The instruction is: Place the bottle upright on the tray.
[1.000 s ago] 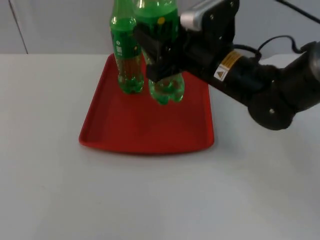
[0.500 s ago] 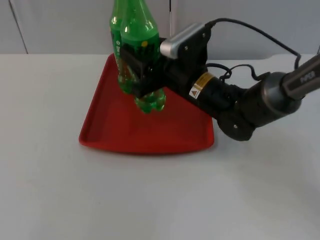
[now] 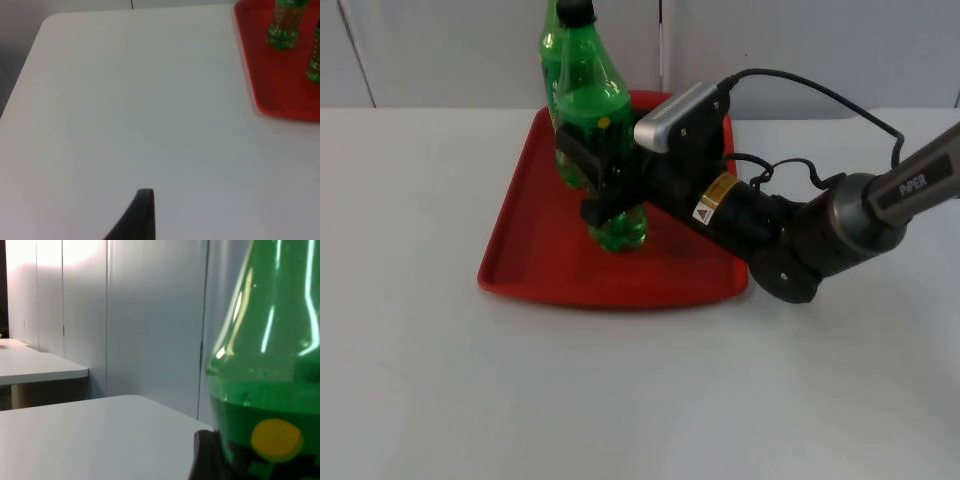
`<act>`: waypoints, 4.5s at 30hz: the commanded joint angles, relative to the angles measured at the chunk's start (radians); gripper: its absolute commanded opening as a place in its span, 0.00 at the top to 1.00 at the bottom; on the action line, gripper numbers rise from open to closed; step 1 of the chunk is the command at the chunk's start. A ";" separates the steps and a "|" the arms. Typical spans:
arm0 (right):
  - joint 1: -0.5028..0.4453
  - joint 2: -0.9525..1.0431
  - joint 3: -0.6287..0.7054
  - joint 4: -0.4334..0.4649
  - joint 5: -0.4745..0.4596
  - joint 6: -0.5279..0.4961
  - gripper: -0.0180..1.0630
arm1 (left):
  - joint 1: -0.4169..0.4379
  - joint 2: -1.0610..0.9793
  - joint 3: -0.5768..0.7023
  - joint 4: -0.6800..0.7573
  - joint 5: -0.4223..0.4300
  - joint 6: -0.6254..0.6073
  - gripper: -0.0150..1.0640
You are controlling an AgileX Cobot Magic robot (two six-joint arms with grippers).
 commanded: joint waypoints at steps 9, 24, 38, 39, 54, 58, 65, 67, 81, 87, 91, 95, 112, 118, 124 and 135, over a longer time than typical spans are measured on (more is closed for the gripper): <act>0.004 -0.008 0.014 -0.011 -0.024 0.000 0.96 | 0.001 -0.003 0.004 -0.001 -0.010 -0.003 0.01; 0.004 -0.008 0.014 -0.023 0.015 0.000 0.21 | 0.001 -0.003 0.004 -0.001 -0.010 -0.003 0.01; -0.002 -0.109 0.214 -0.034 0.060 -0.084 0.19 | 0.001 -0.003 0.004 -0.001 -0.010 -0.003 0.01; -0.002 -0.127 0.242 -0.014 0.066 -0.082 0.19 | 0.001 -0.003 0.004 -0.001 -0.010 -0.003 0.01; -0.002 -0.279 0.480 0.036 0.202 -0.019 0.19 | 0.001 -0.003 0.004 -0.001 -0.010 -0.003 0.01; -0.002 -0.324 0.480 0.057 0.365 -0.018 0.19 | 0.001 -0.003 0.004 -0.001 -0.010 -0.003 0.01; -0.002 -0.433 0.502 0.106 0.578 0.036 0.19 | 0.001 -0.003 0.004 -0.001 -0.010 -0.003 0.01; 0.001 -0.445 0.505 0.106 0.602 0.039 0.19 | 0.001 -0.003 0.004 -0.001 -0.010 -0.003 0.01; 0.005 -0.782 0.512 0.115 1.429 0.236 0.19 | 0.001 -0.003 0.004 -0.001 -0.010 -0.003 0.01; 0.005 -0.930 0.512 0.129 1.616 0.231 0.19 | 0.001 -0.003 0.004 -0.001 -0.010 -0.003 0.01; 0.005 -1.020 0.506 0.133 1.751 0.190 0.19 | 0.001 -0.003 0.004 -0.001 -0.010 -0.003 0.01; -0.008 -1.078 0.414 0.243 2.129 0.015 0.19 | 0.001 -0.003 0.004 -0.001 -0.010 -0.003 0.01; -0.191 -1.125 0.363 1.307 2.226 -0.910 0.19 | 0.001 -0.003 0.004 -0.001 -0.010 -0.003 0.01; -0.150 -1.290 0.423 1.119 1.913 -0.871 0.19 | 0.001 -0.003 0.004 -0.001 -0.010 -0.003 0.01; -0.146 -1.511 0.594 1.078 1.673 -0.894 0.19 | 0.001 -0.003 0.004 -0.001 -0.010 -0.003 0.01; -0.146 -1.840 0.825 0.943 1.625 -0.897 0.19 | 0.001 -0.003 0.004 -0.001 -0.010 -0.003 0.01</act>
